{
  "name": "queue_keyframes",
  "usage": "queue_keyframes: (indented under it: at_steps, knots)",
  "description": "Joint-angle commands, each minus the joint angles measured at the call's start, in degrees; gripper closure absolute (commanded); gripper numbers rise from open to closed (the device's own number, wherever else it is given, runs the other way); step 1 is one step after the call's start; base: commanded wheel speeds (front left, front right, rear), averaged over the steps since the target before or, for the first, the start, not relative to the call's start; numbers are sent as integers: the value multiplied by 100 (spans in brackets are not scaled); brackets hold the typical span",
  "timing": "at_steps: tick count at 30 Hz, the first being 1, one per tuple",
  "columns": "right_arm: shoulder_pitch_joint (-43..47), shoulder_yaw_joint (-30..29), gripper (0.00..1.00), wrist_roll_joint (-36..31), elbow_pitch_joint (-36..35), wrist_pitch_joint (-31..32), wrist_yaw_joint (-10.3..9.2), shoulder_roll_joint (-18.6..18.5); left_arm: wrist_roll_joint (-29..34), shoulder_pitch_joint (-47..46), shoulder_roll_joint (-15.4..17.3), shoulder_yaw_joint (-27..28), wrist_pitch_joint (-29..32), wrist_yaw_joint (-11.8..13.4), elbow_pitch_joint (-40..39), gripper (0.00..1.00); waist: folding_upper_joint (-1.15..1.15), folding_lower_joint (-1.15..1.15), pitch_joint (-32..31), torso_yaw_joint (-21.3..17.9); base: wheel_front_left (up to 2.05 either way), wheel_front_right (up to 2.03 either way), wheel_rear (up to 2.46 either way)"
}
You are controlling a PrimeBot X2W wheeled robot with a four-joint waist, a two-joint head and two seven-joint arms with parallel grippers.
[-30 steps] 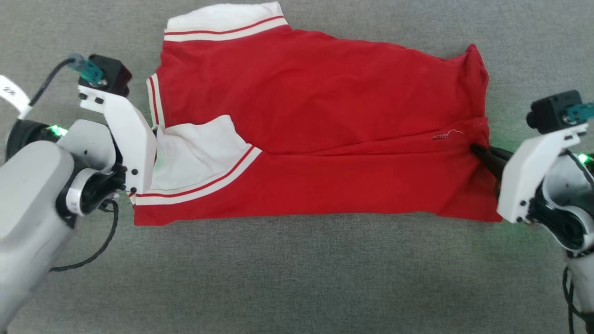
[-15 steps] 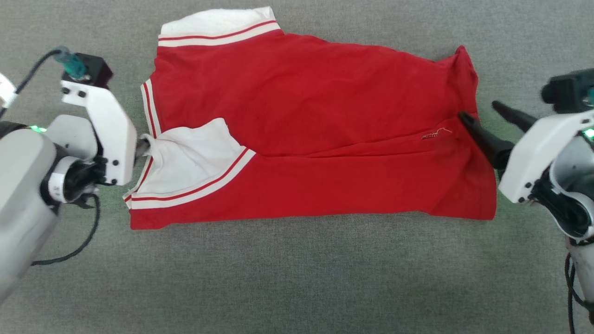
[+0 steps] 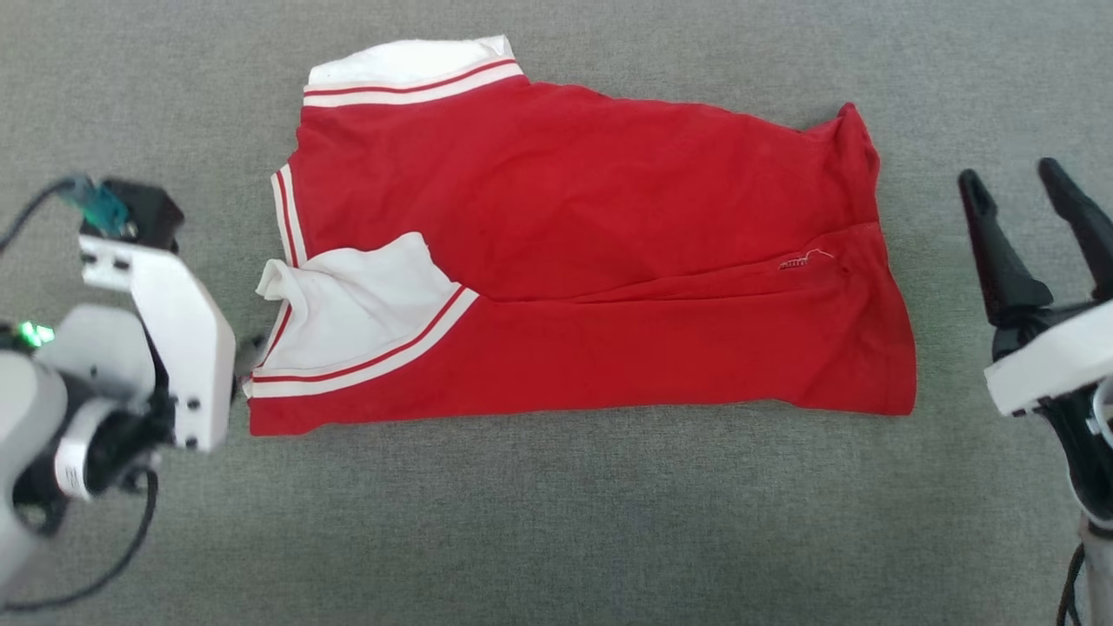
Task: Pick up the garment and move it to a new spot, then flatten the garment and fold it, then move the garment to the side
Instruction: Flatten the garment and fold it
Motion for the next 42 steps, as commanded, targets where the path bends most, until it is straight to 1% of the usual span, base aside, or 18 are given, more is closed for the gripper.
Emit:
queue_keyframes:
  at_steps: [1,6,11,15,18,21,25,26,27,28,36,42]
  knots:
    - [167,-128,0,-181,-156,-204,-1,137,-90,242,103,15,15,181,-274,0,0,0,-28,-28,0,0,0]
    - [513,-455,0,-293,-406,-544,-1,574,-274,688,317,27,33,553,-845,0,0,0,-30,-117,0,0,0]
    - [768,-592,0,-323,-486,-589,0,826,-289,873,402,37,-40,732,-1041,0,0,0,1,-230,0,0,0]
    - [910,-597,0,-308,-440,-492,0,936,-341,952,271,-8,-81,770,-752,0,0,0,23,-315,0,0,0]
    - [993,-634,0,-275,-400,-413,0,1033,-317,970,116,-73,-122,730,-369,0,0,0,42,-365,0,0,0]
    - [1026,-609,0,-276,-328,-300,0,1067,-376,992,-95,-163,-144,633,-1,0,0,0,43,-388,0,0,0]
    - [1122,-485,0,-226,-170,162,0,1056,-443,1003,-405,-230,-185,487,471,0,0,0,19,-375,0,0,0]
    - [1124,-448,0,-203,-140,317,-1,1049,-470,1006,-460,-241,-198,450,553,34,0,0,11,-367,0,0,0]
    - [1112,-405,0,-166,-113,476,0,1053,-508,1004,-516,-235,-228,411,623,81,0,0,4,-354,0,0,0]
    - [1112,-352,0,-149,-90,645,0,1055,-515,1000,-569,-244,-228,372,676,100,0,0,-2,-335,0,0,0]
    - [975,-183,0,-11,170,1971,0,892,-462,860,-823,-341,-225,211,812,100,0,0,-1,-75,0,0,0]
    - [723,-80,0,-50,686,2781,0,774,-431,776,-967,-383,-269,127,867,100,0,0,48,81,0,0,0]
